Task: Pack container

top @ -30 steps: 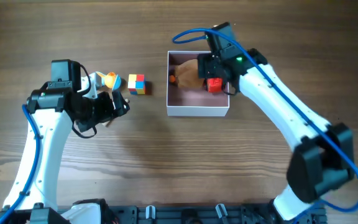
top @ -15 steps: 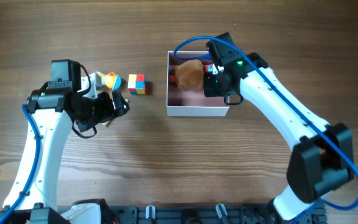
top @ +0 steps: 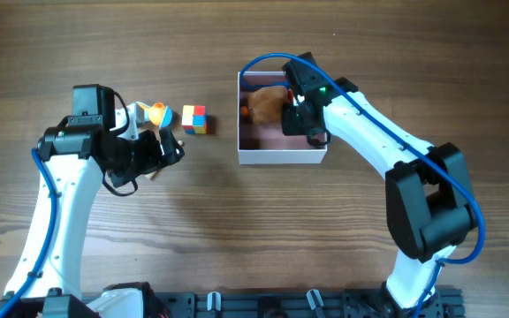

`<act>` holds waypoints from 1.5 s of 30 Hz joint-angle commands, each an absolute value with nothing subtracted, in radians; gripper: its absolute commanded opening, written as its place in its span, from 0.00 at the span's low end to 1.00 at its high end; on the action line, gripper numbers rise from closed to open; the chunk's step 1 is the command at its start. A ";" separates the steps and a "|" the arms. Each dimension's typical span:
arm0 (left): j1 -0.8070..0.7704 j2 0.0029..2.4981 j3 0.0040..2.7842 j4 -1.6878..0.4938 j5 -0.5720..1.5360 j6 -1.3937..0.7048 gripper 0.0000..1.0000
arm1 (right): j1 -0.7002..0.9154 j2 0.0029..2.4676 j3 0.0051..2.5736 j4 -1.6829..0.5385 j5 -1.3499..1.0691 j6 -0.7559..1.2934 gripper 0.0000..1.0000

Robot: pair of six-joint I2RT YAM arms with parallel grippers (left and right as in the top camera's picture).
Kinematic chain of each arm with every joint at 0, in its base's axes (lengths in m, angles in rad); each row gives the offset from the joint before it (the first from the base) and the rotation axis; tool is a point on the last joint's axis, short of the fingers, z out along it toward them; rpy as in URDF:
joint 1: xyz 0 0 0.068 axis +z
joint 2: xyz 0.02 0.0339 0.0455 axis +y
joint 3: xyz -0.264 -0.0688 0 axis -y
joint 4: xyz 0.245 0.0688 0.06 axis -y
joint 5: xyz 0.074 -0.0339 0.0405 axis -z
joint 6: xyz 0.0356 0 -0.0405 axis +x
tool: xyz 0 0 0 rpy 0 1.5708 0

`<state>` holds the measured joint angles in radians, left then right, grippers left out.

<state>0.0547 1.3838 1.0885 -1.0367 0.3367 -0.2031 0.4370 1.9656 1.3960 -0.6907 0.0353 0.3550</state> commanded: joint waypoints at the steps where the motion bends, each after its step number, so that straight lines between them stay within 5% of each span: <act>1: 0.061 1.384 1.107 -1.037 0.331 -0.187 1.00 | 0.437 1.973 1.393 -0.655 0.082 0.367 0.04; 8: 0.061 1.384 1.107 -1.037 0.331 -0.187 1.00 | 0.446 1.859 1.393 -0.690 -0.025 0.257 0.04; 13: 0.061 1.384 1.107 -1.037 0.331 -0.187 1.00 | 0.452 1.634 1.393 -0.697 -0.138 0.262 0.38; 17: 0.061 1.384 1.107 -1.037 0.331 -0.187 1.00 | 0.452 1.576 1.393 -0.715 -0.256 0.264 0.48; 19: 0.061 1.384 1.107 -1.037 0.331 -0.187 1.00 | 0.435 1.567 1.393 -0.768 -0.241 0.262 0.64; 26: 0.061 1.384 1.107 -1.035 0.332 -0.192 1.00 | 0.163 1.312 1.406 -0.811 -0.244 0.287 1.00; 32: 0.061 1.384 1.135 -0.976 0.399 -0.300 0.96 | -0.171 1.039 1.406 -0.965 -0.195 0.289 1.00; 40: -0.146 1.485 1.541 -1.154 -0.062 -0.299 0.99 | -0.180 1.057 1.406 -1.052 -0.192 0.289 1.00; 45: -0.266 1.669 1.579 -1.055 -0.099 -0.295 0.99 | -0.180 1.142 1.406 -1.062 -0.192 0.290 1.00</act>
<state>-0.2295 1.5444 1.5734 -1.1046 -0.0219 -0.2943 -0.1753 1.0958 1.3994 -1.0584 -0.2050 0.2832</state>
